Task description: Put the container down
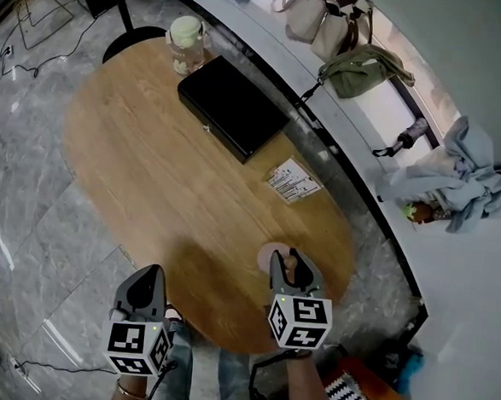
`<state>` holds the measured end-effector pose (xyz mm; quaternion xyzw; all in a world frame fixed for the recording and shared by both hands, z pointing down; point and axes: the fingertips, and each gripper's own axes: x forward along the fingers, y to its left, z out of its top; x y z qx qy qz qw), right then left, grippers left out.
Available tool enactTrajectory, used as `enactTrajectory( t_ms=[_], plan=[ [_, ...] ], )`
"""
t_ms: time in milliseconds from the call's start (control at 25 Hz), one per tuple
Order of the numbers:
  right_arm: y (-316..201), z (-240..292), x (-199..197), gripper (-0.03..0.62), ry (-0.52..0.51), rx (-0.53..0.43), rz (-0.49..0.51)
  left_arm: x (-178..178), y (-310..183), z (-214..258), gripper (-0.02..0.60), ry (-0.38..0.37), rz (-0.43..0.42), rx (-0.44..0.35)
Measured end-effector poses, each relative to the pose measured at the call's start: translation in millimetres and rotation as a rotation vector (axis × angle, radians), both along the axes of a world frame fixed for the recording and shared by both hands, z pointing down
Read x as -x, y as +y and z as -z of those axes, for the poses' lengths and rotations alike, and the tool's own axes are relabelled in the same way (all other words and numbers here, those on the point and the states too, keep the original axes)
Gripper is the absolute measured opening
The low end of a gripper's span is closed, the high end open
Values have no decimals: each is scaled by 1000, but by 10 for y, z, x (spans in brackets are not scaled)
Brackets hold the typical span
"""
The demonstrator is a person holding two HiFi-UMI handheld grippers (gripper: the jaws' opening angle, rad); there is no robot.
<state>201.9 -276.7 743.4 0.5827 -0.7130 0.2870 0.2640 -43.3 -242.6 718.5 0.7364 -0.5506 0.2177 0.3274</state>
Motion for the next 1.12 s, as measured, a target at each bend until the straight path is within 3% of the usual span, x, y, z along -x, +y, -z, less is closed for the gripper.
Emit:
enactTrajectory(
  t_ms=[1120],
  plan=[
    [-212, -271, 81, 137, -2, 43, 18, 18, -117, -146, -6, 15, 30, 17]
  ],
)
